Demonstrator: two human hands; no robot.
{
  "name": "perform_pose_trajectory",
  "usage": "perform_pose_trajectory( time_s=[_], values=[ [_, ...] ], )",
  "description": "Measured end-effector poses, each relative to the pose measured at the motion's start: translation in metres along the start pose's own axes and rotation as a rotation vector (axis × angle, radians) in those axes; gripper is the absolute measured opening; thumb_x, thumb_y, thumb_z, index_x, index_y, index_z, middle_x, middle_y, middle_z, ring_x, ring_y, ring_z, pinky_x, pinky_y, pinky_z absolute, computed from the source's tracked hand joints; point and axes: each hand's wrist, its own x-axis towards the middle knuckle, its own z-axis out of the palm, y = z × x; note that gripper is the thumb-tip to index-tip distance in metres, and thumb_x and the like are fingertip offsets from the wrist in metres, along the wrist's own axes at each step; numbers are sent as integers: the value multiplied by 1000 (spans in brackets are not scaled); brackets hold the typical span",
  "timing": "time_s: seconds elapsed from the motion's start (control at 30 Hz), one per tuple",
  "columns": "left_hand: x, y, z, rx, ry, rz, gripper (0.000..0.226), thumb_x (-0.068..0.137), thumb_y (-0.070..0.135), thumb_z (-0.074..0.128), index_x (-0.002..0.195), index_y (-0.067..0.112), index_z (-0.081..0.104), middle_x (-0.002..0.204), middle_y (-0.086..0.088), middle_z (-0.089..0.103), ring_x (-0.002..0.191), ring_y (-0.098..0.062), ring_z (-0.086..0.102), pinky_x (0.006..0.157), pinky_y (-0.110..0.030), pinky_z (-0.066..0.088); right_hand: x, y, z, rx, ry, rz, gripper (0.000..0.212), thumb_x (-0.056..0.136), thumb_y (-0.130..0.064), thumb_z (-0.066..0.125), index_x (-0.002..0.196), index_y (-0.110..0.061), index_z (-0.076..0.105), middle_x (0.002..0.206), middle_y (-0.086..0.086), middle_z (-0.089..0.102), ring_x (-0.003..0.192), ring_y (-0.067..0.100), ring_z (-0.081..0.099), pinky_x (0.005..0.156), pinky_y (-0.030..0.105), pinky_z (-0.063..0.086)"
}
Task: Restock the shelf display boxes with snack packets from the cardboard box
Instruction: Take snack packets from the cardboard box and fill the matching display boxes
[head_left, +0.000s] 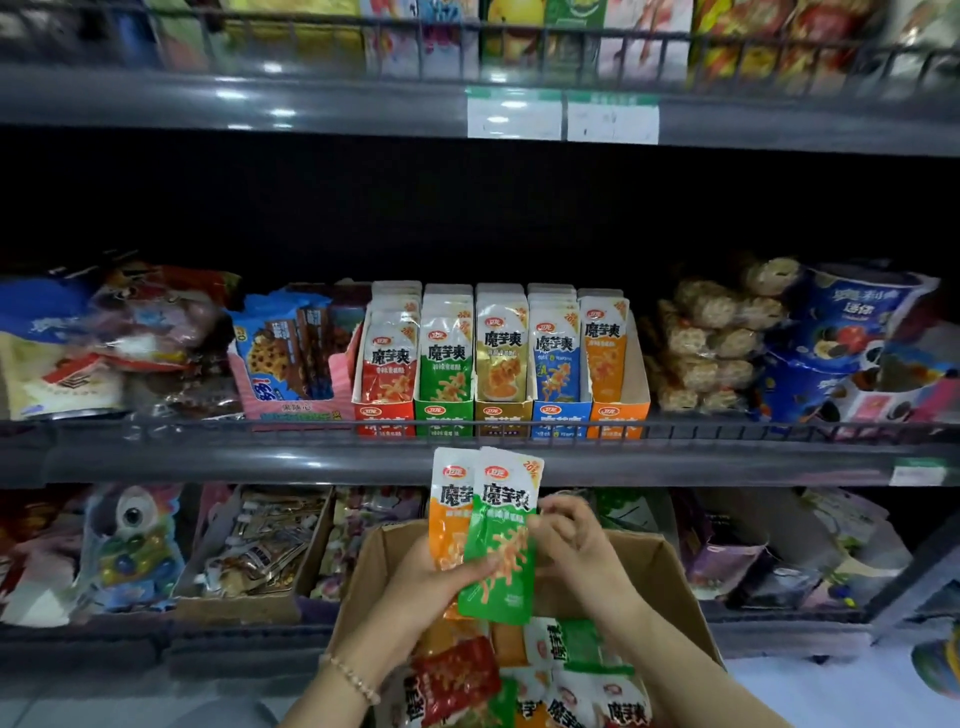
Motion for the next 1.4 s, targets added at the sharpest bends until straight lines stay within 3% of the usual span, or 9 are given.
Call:
perform_pose_trajectory(
  time_s=[0.17,0.3,0.6,0.8,0.93,1.13,1.23,1.3,1.4],
  values=[
    [2,22,-8,90,-2,54,31,75,14,77,101,21,62,81,19,73,76,3,68,59,-10,49,17,-44,-6,-86,-41,-159,34,97,-27,46,128,-40,45,104,-3,70,90,13,69,65,22,53],
    [5,39,-10,120,-50,97,33,76,10,75,105,19,61,89,12,74,83,-4,70,64,-14,52,30,-60,-5,-206,-82,-176,42,90,-32,52,132,-25,50,108,-4,70,95,15,68,75,40,58],
    [10,59,-28,79,-12,176,28,77,2,72,100,14,62,87,10,75,81,-4,70,62,-15,52,50,-90,11,-274,-173,-93,34,99,-33,42,116,-12,63,106,11,71,92,26,69,76,38,59],
    [19,70,-51,97,36,155,30,77,7,74,105,13,64,95,3,75,84,-9,71,62,-16,53,69,-102,20,-183,-243,-153,49,86,-8,65,128,-26,50,122,6,64,98,22,69,80,40,58],
    [28,85,-64,71,-6,126,41,68,21,78,107,17,65,98,3,74,90,-15,71,81,-33,56,79,-110,31,-111,-284,-238,55,84,0,64,129,-29,51,140,-4,46,98,21,68,74,32,59],
    [45,92,-75,-32,131,168,45,60,23,80,102,12,67,95,-3,75,86,-18,72,80,-35,57,102,-110,34,-87,-213,-175,63,80,1,69,134,-23,49,124,8,64,93,18,70,70,24,58],
    [53,95,-82,2,177,188,49,62,41,76,104,16,67,95,0,75,88,-17,71,88,-41,54,117,-112,33,-164,-127,-194,64,80,-2,71,136,-23,48,108,19,68,94,33,68,74,35,59],
    [59,99,-90,-15,188,186,38,77,40,67,106,16,65,91,-3,75,86,-20,72,81,-39,56,130,-116,28,-204,-50,-247,61,81,-6,70,134,-26,49,113,26,62,98,45,61,77,36,59],
    [66,103,-101,-59,184,186,18,91,24,57,108,16,60,84,-4,75,75,-18,73,59,-26,56,151,-129,20,-168,72,-332,56,82,-3,69,132,-22,51,107,11,69,93,24,69,76,26,58]
  ],
)
